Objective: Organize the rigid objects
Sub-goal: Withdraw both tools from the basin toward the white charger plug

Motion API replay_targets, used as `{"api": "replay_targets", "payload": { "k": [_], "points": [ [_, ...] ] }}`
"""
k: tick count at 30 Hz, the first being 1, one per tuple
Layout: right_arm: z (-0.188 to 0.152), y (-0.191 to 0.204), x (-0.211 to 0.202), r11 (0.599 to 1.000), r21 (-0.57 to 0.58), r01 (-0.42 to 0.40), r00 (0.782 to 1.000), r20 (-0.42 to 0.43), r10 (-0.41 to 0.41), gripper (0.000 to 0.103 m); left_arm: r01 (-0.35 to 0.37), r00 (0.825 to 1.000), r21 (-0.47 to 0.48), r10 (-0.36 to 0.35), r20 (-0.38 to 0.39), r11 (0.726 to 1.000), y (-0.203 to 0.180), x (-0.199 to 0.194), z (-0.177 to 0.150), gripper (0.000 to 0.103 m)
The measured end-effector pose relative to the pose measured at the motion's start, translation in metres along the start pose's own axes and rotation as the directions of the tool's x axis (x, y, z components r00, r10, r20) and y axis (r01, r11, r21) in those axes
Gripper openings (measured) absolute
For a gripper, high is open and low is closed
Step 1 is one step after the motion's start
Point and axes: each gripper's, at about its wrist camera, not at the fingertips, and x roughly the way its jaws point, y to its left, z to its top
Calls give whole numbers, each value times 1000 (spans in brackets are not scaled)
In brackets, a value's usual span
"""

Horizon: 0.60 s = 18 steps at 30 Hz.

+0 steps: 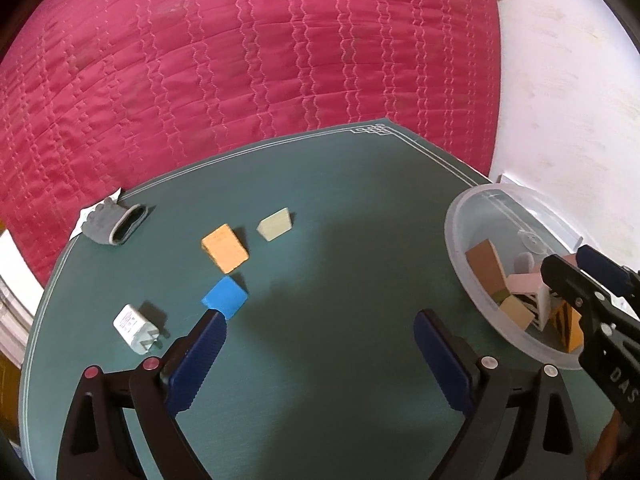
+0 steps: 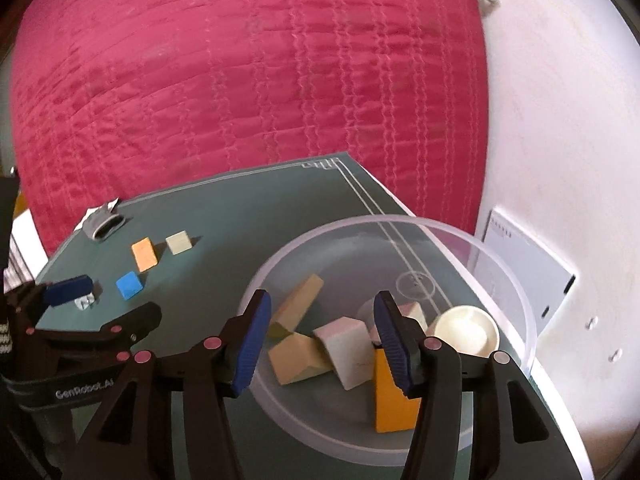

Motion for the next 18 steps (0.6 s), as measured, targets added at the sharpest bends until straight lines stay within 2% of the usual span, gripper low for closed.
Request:
{"api": "replay_targets", "payload": {
  "k": [18],
  "points": [
    [-5,31,3,996,-34,-82,996,-42,81,55,-44,999,-54,42,-21,998,30,1,-10,97]
  ]
}}
